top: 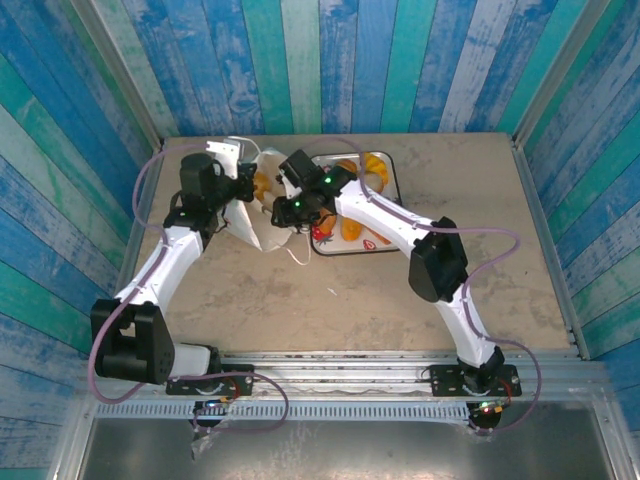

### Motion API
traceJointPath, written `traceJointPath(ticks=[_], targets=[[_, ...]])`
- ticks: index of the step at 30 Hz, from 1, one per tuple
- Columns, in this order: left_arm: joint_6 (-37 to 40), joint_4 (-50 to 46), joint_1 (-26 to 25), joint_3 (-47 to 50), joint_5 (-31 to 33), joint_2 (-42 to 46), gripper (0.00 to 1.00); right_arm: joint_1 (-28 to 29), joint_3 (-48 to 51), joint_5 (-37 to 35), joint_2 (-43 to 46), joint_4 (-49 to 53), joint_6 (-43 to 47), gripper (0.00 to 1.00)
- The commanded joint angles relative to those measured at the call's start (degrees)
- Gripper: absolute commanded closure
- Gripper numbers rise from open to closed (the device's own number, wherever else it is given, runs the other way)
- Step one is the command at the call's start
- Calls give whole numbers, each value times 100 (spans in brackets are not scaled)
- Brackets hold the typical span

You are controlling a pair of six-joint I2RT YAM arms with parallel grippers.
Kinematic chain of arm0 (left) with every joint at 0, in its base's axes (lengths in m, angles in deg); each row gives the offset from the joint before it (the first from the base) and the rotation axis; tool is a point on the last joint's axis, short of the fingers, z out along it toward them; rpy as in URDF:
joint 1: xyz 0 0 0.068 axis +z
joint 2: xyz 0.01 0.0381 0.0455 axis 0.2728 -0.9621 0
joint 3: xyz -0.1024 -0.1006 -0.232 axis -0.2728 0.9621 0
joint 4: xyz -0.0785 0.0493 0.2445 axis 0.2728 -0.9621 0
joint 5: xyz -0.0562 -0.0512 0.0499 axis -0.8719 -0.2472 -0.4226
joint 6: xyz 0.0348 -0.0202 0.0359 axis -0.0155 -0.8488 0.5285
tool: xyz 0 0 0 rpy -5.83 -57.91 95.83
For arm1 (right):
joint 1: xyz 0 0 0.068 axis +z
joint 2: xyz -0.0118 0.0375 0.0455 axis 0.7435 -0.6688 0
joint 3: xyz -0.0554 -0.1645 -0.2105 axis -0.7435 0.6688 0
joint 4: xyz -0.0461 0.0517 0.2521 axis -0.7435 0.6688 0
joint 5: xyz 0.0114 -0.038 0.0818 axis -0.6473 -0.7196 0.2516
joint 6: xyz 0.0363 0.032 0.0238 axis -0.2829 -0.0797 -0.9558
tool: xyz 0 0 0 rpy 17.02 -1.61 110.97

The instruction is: Take the fake bread out of the paper bag

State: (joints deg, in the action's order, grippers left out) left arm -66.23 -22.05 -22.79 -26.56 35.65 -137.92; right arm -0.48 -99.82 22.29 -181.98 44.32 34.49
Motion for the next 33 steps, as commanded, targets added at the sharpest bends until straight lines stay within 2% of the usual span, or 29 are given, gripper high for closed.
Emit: traceJointPath(ticks=[1,18,33], targets=[[30,18,-51,-80,-222,-64,100,19,-380,-226,-126,112,-70,51],[-12,-26,-234,-115,-336,-145,100,-45,-887,-108,-717,116,-139,51],[-57,-309,-342,-160,-784,-118,100,-98,-1107,-525,-1171,160,-258,49]])
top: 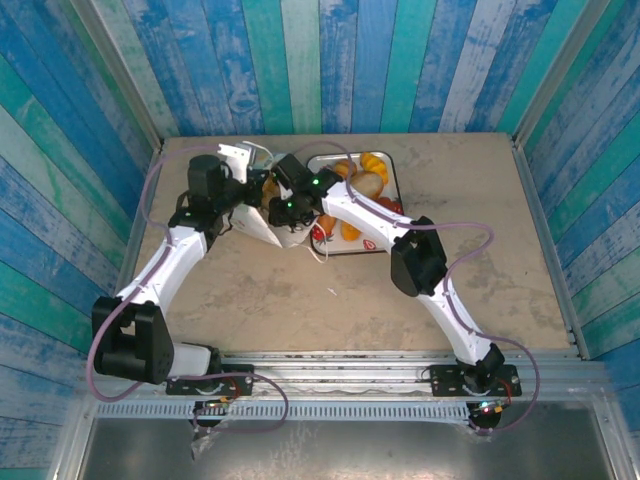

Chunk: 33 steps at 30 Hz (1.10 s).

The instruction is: Take the fake bread out of the paper bag

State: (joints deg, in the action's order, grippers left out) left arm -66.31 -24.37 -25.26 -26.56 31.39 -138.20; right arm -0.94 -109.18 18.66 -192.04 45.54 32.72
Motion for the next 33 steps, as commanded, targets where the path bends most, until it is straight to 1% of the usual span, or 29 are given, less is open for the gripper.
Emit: traceJointPath(ticks=[1,9,11,14,17,18,20,23,29,33], targets=[[-68,-107,-94,-137,-384,-61,100,-60,-180,-162,-178,34,-97,49],[-314,-272,-103,18,-666,121,100,-62,-476,-63,-219,-92,-73,49],[-362,-278,-106,26,-784,120,100,-60,-505,-124,-220,-91,-75,54],[-448,-243,-105,26,-946,128,100,-62,-458,-251,-213,-77,-90,66],[-468,-273,-103,26,-996,152,100,-84,-354,-356,-199,-58,-96,69],[-455,-299,-105,27,-970,158,100,-93,-318,-373,-190,-54,-95,72],[-452,-327,-103,27,-866,189,100,-96,-261,-400,-153,-59,-92,78],[-442,-379,-104,19,-645,194,100,-97,-217,-409,-72,-63,-51,84],[-498,-522,-103,-17,193,98,100,-95,52,-293,275,-60,42,98],[-511,-504,-103,4,513,82,100,-86,481,-99,643,-158,82,99]])
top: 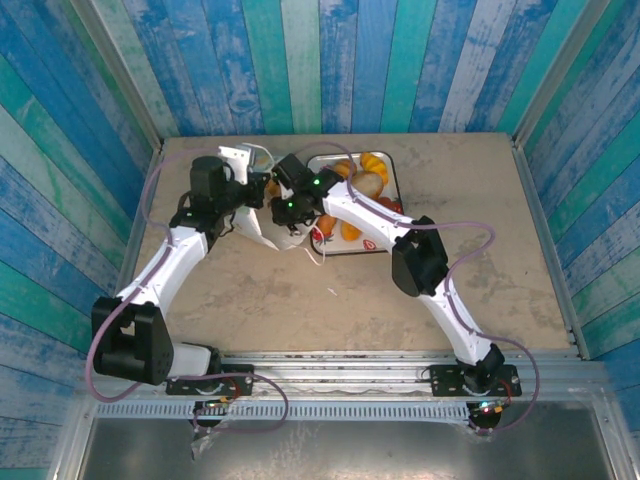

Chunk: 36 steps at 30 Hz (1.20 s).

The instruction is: Take the fake bread out of the paper bag

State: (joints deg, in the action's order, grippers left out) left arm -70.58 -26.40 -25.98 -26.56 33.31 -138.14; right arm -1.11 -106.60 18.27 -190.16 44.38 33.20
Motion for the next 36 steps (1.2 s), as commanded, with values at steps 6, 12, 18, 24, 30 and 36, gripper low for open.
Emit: traceJointPath(ticks=[6,12,18,24,30,36], targets=[[-60,-268,-31,18,519,66,100,-61,1131,122,1135,-458,22,99],[-86,-236,-31,18,549,94,100,-73,1684,201,1559,-619,18,99],[-66,-250,-35,2,580,119,100,-85,1983,355,1777,-744,-24,99],[-70,-268,-35,-43,570,101,100,-76,2313,823,2032,-1162,-76,99],[-86,-262,-31,-79,512,75,100,-162,2771,1588,2268,-1861,-303,100],[-75,-233,-31,-96,435,69,100,-209,2916,1885,2082,-1942,-415,100]])
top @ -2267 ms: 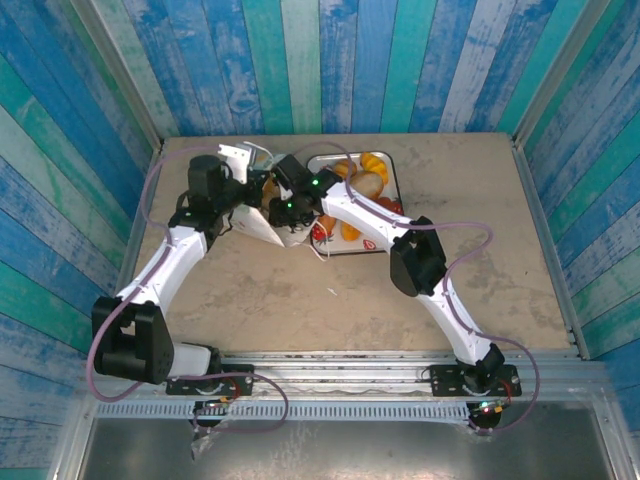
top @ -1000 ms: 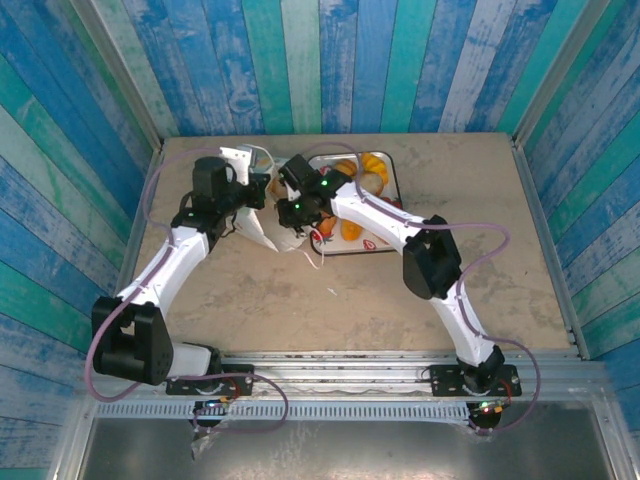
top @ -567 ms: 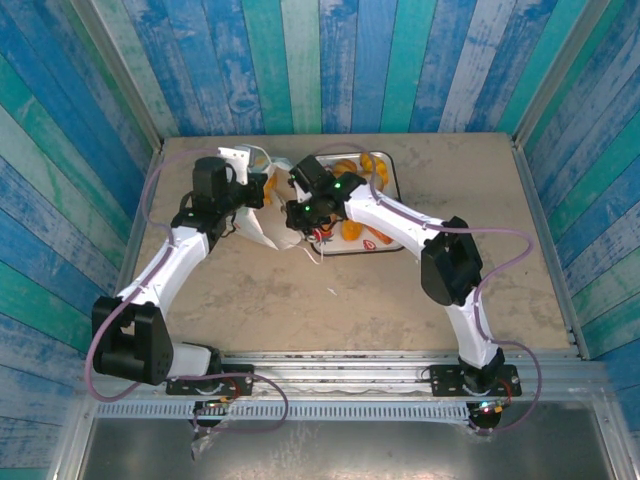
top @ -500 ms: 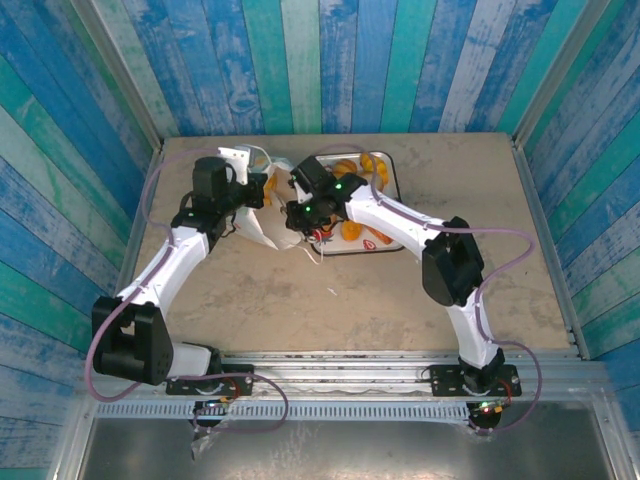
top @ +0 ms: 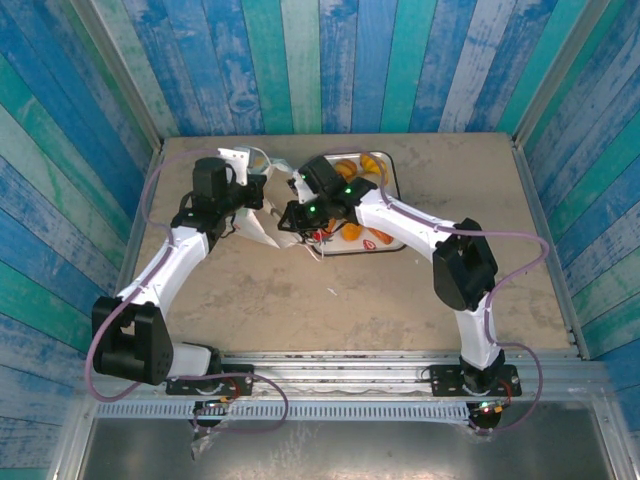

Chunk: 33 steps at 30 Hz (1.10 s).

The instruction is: Take the fake bread out of the paper bag

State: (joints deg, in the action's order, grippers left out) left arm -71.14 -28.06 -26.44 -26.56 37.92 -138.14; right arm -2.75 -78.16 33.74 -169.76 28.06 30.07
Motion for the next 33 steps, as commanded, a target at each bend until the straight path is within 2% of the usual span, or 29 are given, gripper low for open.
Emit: traceJointPath(ticks=[1,5,11,21,29,33], targets=[[-16,-75,15,-96,-37,67,100,-63,161,319,23,-290,-150,99],[47,-158,15,-138,-36,100,100,-144,473,142,78,-135,-242,99],[461,-542,15,-255,104,152,100,-169,632,-410,277,397,-125,90],[677,-919,11,-421,51,32,100,-202,743,-117,407,145,-225,62],[677,-903,15,-439,-31,-9,100,-213,588,-105,442,101,-265,50],[674,-860,15,-406,-88,18,100,-226,448,-176,304,201,-274,48]])
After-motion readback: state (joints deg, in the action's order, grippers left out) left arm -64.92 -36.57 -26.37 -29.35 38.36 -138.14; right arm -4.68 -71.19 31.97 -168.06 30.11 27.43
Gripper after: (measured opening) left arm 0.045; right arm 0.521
